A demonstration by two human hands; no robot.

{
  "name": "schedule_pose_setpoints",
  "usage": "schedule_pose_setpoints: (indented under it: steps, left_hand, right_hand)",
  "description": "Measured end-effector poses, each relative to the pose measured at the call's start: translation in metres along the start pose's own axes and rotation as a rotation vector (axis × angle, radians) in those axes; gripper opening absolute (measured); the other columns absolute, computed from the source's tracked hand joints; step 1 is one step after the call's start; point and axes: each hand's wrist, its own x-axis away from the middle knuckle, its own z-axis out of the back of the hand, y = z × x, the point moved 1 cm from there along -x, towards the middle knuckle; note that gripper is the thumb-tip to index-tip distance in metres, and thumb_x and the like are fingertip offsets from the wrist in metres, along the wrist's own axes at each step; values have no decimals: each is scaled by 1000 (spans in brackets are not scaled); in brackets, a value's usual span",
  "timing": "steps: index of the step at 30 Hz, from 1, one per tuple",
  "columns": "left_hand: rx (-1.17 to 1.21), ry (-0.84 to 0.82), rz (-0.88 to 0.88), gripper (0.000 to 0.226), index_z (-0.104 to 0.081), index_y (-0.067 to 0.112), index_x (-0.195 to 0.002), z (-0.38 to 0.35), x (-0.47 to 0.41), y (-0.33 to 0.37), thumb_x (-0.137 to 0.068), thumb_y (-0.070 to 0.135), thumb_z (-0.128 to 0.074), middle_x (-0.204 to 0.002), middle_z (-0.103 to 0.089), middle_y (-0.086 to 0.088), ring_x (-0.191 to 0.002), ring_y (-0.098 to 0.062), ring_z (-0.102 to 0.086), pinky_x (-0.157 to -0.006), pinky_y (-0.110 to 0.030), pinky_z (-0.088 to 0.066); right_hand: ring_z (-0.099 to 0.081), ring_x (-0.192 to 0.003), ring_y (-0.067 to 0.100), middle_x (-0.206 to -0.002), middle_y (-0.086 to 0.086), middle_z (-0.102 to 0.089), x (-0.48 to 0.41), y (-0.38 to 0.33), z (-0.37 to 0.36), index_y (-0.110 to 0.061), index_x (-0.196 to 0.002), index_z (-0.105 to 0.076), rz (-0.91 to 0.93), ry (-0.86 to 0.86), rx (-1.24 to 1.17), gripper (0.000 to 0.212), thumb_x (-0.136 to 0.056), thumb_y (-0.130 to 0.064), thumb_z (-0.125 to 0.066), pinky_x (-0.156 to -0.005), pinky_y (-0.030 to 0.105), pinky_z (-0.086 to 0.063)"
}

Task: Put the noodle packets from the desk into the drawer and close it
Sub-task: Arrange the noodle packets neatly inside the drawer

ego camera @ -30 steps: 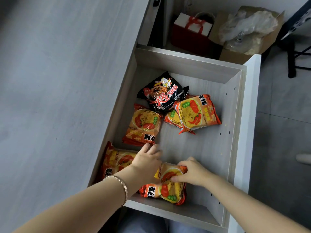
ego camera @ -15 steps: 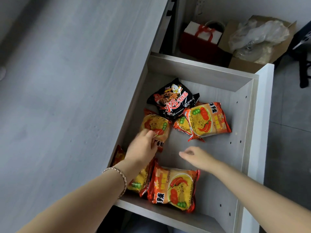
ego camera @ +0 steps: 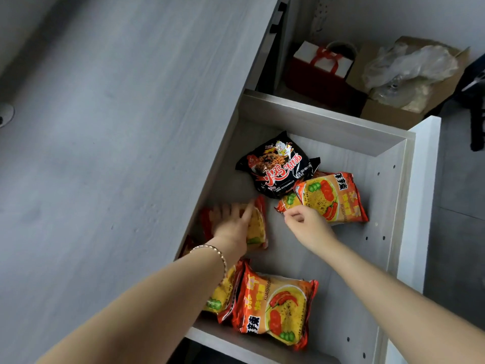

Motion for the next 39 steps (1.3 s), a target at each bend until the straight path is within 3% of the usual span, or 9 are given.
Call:
schedule_pose_setpoints:
  steps: [4,9,12,15,18,21,24,30,39]
  left_hand:
    - [-275,-54,-111,84,-8,29,-152,11,1,-17,-86,12,-58,-156,-17,-13,-145,-41,-7,-120,-51,5]
    - [171,-24,-104,51,-37,13,-140,22,0,-6,-92,25,-51,-140,-40,-12,-133,-34,-37,-115,-42,-24]
    - [206,-83,-95,73,-26,17,-146,12,-5,1,-86,42,-61,-144,-33,-12,-132,-33,-37,-104,-43,-41]
    - [-58,-75,-108,83,-21,21,-148,1,-8,1,-81,39,-68,-148,-24,-13,-137,-37,-24,-114,-55,-23]
    - [-108,-77,-106,86,-20,21,-148,-1,-7,-1,-81,32,-71,-151,-20,-13,-140,-37,-20,-116,-55,-19]
    - [-68,-67,-95,83,-22,19,-148,-1,-6,-9,-82,35,-70,-153,-19,-10,-142,-33,-18,-118,-50,-18]
    - [32,-49,-108,81,-22,19,-148,0,-1,-14,-84,36,-68,-155,-18,-9,-145,-31,-12,-119,-44,-15]
    - [446,-25,-92,69,-21,19,-149,14,12,-12,-91,20,-60,-150,-34,-10,-123,-22,-50,-93,-26,-46]
    - [1209,-35,-107,71,-34,25,-144,71,36,1,-83,40,-67,-138,-48,-1,-123,-17,-51,-90,-24,-41]
  right_hand:
    - [-59,-93,18,-98,2,-62,4,6,4,-9,-111,-62,63,-28,108,23,-93,-18,-50,-80,27,-46]
    - [-55,-87,13,-97,2,-63,3,14,2,-8,-109,-63,111,-35,140,22,-92,-15,-52,-77,21,-43]
    - [-57,-88,14,-94,-1,-61,1,15,2,-10,-108,-64,117,-22,122,21,-92,-14,-51,-74,19,-44]
    - [-57,-81,14,-94,1,-61,3,16,7,-10,-105,-66,172,100,165,20,-91,-11,-52,-63,11,-42]
    - [-58,-97,26,-116,12,-57,2,17,24,-7,-115,-62,279,401,256,33,-82,-5,-58,-83,31,-49]
    - [-21,-142,34,-152,16,-21,-10,22,51,-11,-147,-22,260,260,635,88,-72,-17,-69,-116,44,-22]
    - [10,-148,26,-160,10,12,-30,35,75,-13,-148,15,198,21,1107,119,-71,-30,-74,-119,45,0]
    - [-54,-125,34,-128,19,-58,-39,48,75,-2,-131,-50,304,180,1092,111,-33,-32,-91,-106,51,-37]
    - [-38,-115,30,-119,11,-37,15,19,41,-15,-129,-38,891,252,904,92,-49,-49,-69,-104,53,-31]
